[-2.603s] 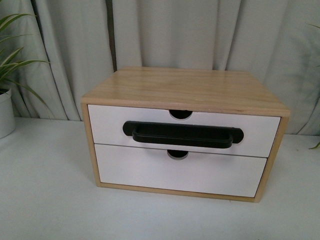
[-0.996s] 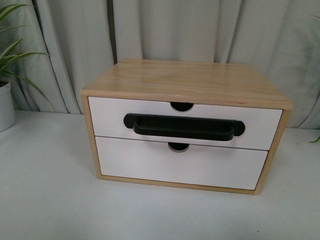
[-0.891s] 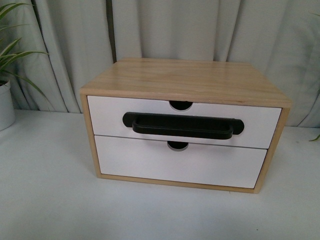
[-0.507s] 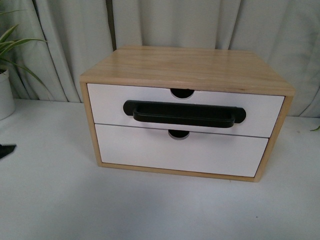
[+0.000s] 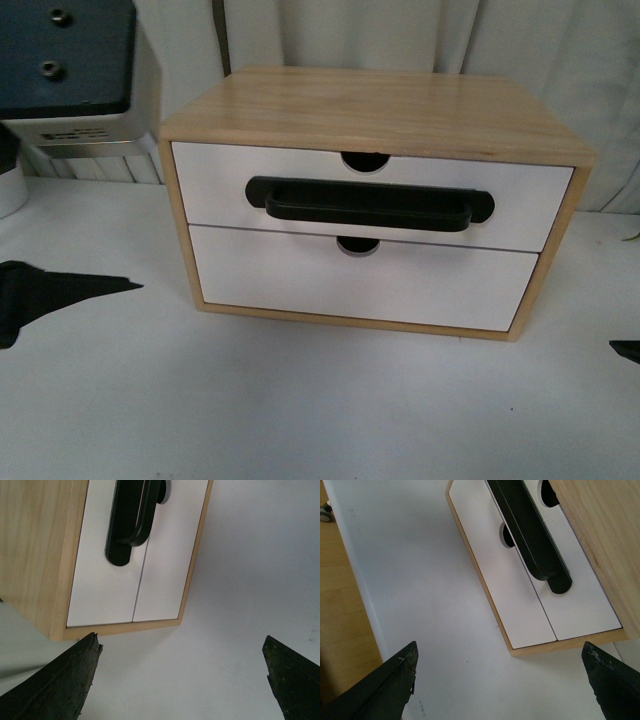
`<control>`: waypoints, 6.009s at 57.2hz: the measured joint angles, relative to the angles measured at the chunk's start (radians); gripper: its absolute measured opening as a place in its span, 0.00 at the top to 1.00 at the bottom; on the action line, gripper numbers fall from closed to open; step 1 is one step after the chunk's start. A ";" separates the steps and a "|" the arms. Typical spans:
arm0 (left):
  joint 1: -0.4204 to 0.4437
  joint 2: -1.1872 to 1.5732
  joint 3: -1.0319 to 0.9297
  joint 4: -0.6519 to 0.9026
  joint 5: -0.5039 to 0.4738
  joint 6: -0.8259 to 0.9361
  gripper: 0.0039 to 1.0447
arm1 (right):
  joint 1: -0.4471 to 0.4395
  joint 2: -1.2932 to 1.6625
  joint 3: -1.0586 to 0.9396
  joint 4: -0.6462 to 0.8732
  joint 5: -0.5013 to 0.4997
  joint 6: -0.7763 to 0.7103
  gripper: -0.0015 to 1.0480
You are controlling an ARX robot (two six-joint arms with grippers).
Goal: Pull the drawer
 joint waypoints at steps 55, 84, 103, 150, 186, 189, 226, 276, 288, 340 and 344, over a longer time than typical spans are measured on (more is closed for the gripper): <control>-0.163 0.295 0.191 0.050 -0.013 0.035 0.05 | 0.113 0.377 0.142 0.221 0.034 -0.038 0.09; -0.164 0.362 0.216 0.081 0.002 0.037 0.05 | 0.161 0.475 0.195 0.299 0.059 0.014 0.09; -0.164 0.402 0.235 0.088 0.003 0.043 0.05 | 0.163 0.509 0.209 0.317 0.060 0.027 0.09; -0.161 0.431 0.269 0.034 -0.008 0.085 0.05 | 0.217 0.626 0.297 0.350 0.084 0.029 0.09; -0.156 0.436 0.274 0.025 -0.018 0.122 0.05 | 0.220 0.690 0.332 0.377 0.083 0.018 0.09; -0.156 0.436 0.274 0.026 -0.018 0.123 0.05 | 0.219 0.690 0.332 0.376 0.079 0.017 0.09; -0.151 0.438 0.274 0.027 -0.019 0.130 0.05 | 0.170 0.674 0.332 0.290 0.038 -0.035 0.09; -0.149 0.443 0.276 0.020 -0.003 0.129 0.05 | 0.099 0.696 0.340 0.261 -0.027 -0.029 0.09; -0.151 0.445 0.279 0.020 -0.003 0.129 0.05 | 0.089 0.696 0.343 0.247 -0.026 -0.079 0.09; -0.161 0.448 0.293 -0.033 -0.002 0.132 0.05 | 0.098 0.681 0.331 0.122 -0.005 -0.306 0.09; -0.163 0.446 0.290 -0.036 -0.001 0.132 0.05 | 0.098 0.680 0.331 0.117 -0.005 -0.310 0.08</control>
